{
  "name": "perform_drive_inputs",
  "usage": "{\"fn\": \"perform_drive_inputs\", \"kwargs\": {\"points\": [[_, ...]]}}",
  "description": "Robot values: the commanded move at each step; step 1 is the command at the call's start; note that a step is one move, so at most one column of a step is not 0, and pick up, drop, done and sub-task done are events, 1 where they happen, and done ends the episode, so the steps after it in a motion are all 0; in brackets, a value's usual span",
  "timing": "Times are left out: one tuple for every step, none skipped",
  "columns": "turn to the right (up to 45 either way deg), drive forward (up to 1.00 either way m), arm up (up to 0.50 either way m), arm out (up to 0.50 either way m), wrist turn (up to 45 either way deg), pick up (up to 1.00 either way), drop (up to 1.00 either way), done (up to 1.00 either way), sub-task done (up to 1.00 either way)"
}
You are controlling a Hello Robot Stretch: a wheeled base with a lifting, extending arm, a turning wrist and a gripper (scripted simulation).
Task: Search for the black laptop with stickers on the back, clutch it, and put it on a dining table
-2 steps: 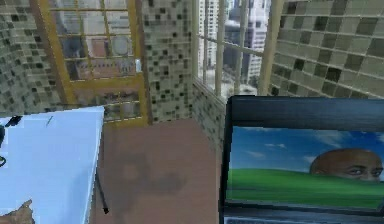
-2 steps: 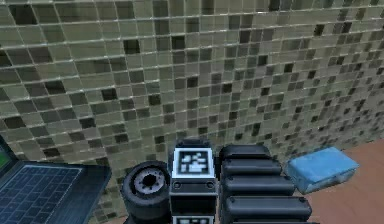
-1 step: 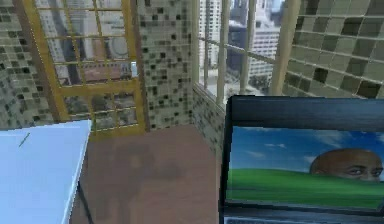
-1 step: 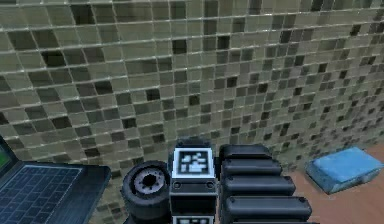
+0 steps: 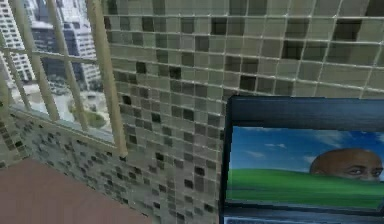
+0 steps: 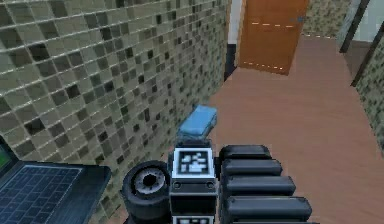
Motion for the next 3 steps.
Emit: {"fn": "perform_drive_inputs", "kwargs": {"points": [[6.0,0.00,0.00,0.00,0.0,0.00,0.00,0.00,0.00],[0.0,0.45,0.00,0.00,0.0,0.00,0.00,0.00,0.00],[18.0,0.00,0.00,0.00,0.0,0.00,0.00,0.00,0.00]]}}
